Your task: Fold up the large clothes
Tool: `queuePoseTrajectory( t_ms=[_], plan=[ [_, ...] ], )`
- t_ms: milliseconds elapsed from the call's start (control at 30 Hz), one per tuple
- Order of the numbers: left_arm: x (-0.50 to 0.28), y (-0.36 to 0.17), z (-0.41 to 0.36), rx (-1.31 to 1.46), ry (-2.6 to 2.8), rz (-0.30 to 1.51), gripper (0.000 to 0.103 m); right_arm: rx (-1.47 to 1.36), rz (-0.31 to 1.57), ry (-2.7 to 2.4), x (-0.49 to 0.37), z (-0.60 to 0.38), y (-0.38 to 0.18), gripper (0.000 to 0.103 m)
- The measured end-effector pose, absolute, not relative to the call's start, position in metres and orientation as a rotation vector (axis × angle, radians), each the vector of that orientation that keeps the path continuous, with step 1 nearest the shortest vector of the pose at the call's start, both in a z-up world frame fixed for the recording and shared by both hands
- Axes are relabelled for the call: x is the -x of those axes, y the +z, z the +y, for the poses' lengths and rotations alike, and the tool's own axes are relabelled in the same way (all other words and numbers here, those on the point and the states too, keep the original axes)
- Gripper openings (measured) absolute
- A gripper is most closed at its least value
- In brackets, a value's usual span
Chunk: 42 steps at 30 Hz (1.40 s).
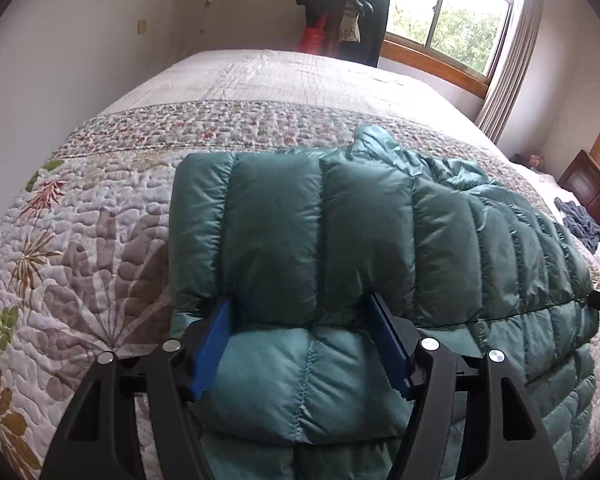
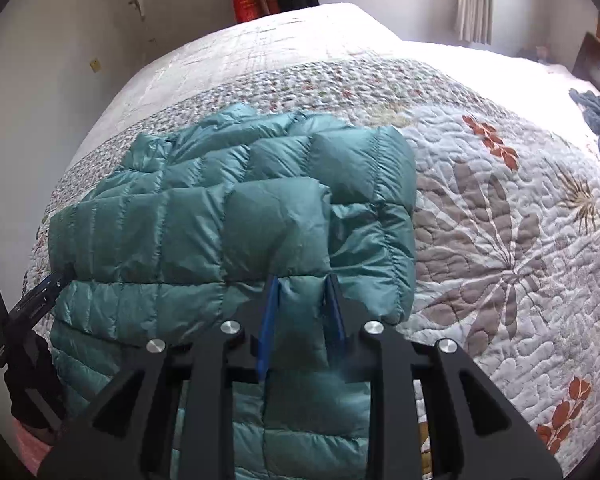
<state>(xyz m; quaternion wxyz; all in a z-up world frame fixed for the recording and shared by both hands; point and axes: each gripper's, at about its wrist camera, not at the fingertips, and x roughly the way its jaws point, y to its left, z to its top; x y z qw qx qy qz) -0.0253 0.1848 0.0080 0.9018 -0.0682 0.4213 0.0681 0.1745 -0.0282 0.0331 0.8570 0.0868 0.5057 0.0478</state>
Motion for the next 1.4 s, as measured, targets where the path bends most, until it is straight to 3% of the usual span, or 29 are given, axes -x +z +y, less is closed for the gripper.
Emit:
queuePoseTrajectory(
  t_ms=[200,400,533,667,800,967,1200,1267,1300,1333,1367,1400],
  plan=[
    [0.031,0.011,0.184,0.141,0.148,0.873,0.068,-0.216,0.981,0.082,-0.157,-0.049,0.043,0.025],
    [0.08,0.044,0.189,0.157,0.045,0.872,0.069,-0.291,1.015,0.292,-0.122,-0.049,0.053,0.026],
    [0.138,0.053,0.21,0.142,0.009,0.926,0.074,-0.216,1.027,0.313,-0.076,-0.057,0.05,0.044],
    [0.202,0.044,0.234,0.184,-0.005,1.016,0.076,-0.19,1.077,0.347,-0.019,-0.07,0.035,0.048],
    [0.26,0.026,0.24,0.177,0.003,1.074,0.077,-0.145,1.103,0.337,0.039,-0.077,0.021,0.063],
    [0.308,-0.001,0.244,0.281,-0.021,1.144,0.078,-0.184,1.135,0.346,0.091,-0.088,0.002,0.065],
    [0.332,0.0,0.226,0.37,-0.167,1.14,0.08,-0.209,1.185,0.354,0.126,-0.086,-0.018,0.066],
    [0.333,-0.005,0.219,0.355,-0.174,1.157,0.08,-0.217,1.179,0.361,0.131,-0.086,-0.02,0.064],
    [0.334,-0.005,0.216,0.336,-0.163,1.156,0.079,-0.211,1.174,0.369,0.134,-0.084,-0.02,0.056],
    [0.335,-0.004,0.212,0.313,-0.158,1.156,0.072,-0.214,1.171,0.389,0.136,-0.082,-0.02,0.043],
    [0.336,-0.003,0.208,0.301,-0.17,1.158,0.065,-0.223,1.17,0.42,0.137,-0.079,-0.019,0.037],
    [0.337,-0.002,0.207,0.313,-0.191,1.162,0.048,-0.228,1.168,0.435,0.138,-0.078,-0.02,0.029]
  ],
)
